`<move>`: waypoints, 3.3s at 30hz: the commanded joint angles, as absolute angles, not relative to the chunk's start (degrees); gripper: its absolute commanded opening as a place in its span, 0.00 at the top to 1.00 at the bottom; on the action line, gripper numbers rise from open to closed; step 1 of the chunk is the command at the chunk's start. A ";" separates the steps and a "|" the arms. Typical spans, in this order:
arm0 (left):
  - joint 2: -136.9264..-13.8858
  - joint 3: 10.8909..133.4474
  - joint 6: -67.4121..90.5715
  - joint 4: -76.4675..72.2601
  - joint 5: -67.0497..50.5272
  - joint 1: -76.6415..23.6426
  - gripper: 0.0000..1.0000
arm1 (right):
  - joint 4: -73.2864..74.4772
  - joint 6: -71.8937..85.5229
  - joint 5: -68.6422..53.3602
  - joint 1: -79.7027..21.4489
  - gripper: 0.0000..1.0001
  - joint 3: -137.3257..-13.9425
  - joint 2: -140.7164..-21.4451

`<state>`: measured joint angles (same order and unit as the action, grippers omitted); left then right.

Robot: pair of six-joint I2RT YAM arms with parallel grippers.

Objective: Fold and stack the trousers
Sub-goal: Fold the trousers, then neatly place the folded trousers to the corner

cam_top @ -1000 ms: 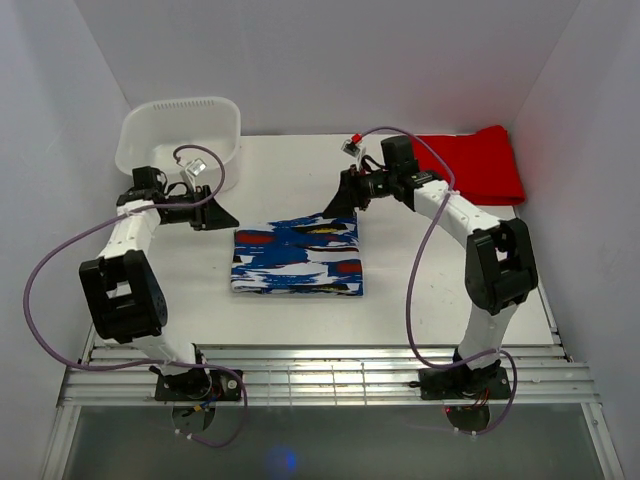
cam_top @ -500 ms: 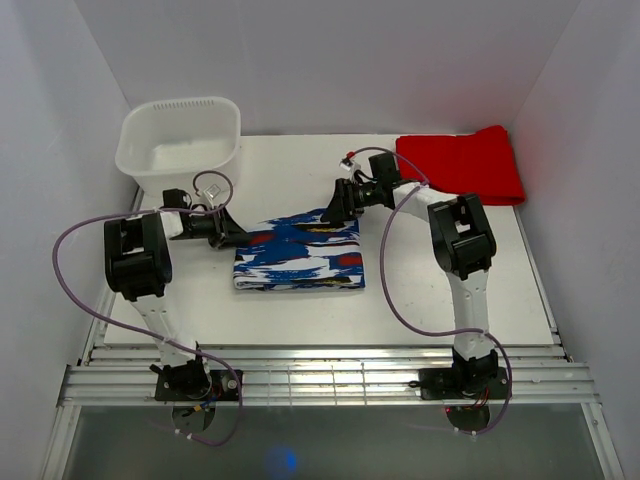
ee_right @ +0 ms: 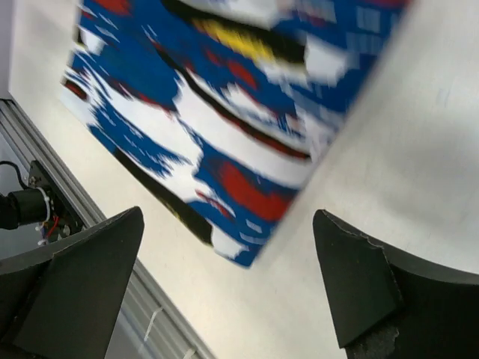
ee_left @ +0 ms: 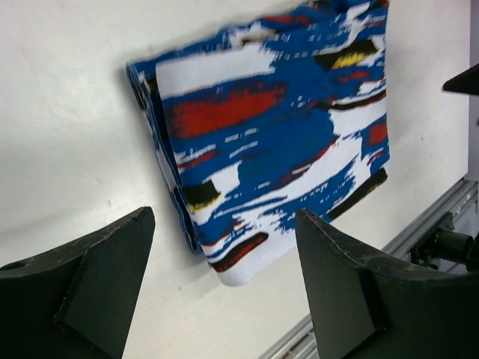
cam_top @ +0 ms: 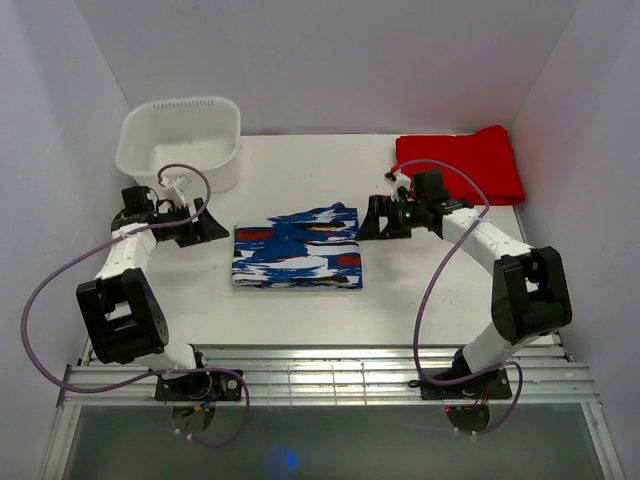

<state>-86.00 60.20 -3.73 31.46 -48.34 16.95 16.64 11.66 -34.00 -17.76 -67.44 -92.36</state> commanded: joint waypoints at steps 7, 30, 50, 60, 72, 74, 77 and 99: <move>-87.54 47.73 4.13 27.52 -45.97 17.23 0.17 | -0.33 26.80 -34.36 -19.25 0.01 -39.48 -89.56; -103.98 46.84 13.53 13.28 -42.10 7.65 0.95 | 2.81 19.00 -26.90 -23.82 0.65 -54.49 -103.11; -107.29 74.25 25.48 -3.83 -38.32 -12.91 1.00 | 10.11 -9.75 -7.29 -11.01 0.92 -73.82 -90.88; -130.32 110.06 31.02 -16.07 -36.56 -22.84 1.00 | 2.03 -15.03 -7.39 3.77 0.92 -87.27 -97.81; -155.59 134.96 26.90 -26.63 -21.88 -29.54 0.02 | -7.56 -21.00 6.76 18.01 0.92 -97.90 -121.18; -148.92 116.40 28.12 -29.95 -25.19 -27.96 0.02 | -7.47 -21.88 5.89 18.72 0.92 -99.58 -126.53; -137.84 99.48 30.14 -28.49 -29.25 -24.79 0.02 | -4.33 -22.85 4.32 18.63 0.92 -103.08 -132.07; -101.86 89.54 8.71 35.13 -39.09 -2.84 0.02 | 17.81 -23.47 -10.97 17.23 0.10 -107.84 -108.47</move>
<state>-106.19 84.18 13.43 20.25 -35.44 -9.78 11.64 -23.35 -2.46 17.82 -105.19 -118.39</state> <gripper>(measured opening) 0.977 0.904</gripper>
